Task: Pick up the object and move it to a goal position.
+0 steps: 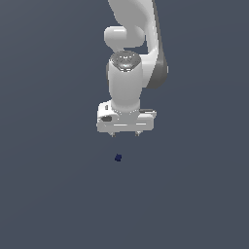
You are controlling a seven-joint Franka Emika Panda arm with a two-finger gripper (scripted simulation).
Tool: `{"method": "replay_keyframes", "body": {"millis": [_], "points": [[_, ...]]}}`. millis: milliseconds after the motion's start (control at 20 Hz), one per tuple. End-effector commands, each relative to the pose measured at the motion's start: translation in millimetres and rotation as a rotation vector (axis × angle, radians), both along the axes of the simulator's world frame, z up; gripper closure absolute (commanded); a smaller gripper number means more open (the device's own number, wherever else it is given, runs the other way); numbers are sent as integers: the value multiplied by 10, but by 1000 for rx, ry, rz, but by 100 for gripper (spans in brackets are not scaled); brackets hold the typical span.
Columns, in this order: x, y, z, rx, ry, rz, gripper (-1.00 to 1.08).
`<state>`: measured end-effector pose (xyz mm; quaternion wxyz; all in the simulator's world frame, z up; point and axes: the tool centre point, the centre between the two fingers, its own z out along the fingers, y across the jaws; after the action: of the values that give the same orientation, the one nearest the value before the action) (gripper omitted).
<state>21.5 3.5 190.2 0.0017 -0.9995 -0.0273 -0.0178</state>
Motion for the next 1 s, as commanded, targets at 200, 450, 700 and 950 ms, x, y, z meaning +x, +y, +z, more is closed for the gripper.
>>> {"method": "replay_keyframes", "body": {"millis": [200,450,700,950], "points": [[17,-21,-65,-6,3,61,-92],[39,-50,-154,-13,7,147,-92],[68,-88,-278,-21,12,265,-92],[98,-130,-421,-28,18,401,-92]]}}
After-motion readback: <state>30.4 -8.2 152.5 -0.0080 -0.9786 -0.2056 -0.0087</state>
